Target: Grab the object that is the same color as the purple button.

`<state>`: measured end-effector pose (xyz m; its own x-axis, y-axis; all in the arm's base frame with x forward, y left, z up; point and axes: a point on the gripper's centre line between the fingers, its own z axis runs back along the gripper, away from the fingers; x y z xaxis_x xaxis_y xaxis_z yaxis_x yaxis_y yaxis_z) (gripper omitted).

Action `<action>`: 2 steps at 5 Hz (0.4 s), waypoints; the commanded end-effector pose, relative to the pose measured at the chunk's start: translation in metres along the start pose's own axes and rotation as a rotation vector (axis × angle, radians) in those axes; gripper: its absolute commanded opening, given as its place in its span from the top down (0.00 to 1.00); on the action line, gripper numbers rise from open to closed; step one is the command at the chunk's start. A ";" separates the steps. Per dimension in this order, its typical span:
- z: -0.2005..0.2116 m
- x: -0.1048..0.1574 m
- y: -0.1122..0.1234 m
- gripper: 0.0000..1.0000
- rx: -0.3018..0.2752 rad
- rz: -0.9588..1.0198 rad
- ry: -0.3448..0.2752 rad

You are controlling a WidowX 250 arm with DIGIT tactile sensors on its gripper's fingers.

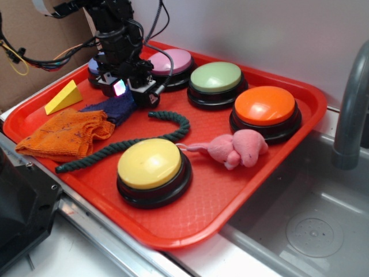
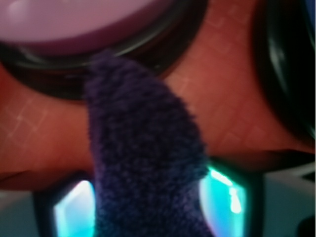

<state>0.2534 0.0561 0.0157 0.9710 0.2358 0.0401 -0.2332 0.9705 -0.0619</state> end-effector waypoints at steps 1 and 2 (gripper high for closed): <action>0.014 -0.003 0.005 1.00 0.002 0.059 -0.036; 0.037 -0.003 0.001 1.00 0.009 -0.017 -0.008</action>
<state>0.2377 0.0538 0.0352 0.9724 0.2322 -0.0233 -0.2332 0.9708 -0.0571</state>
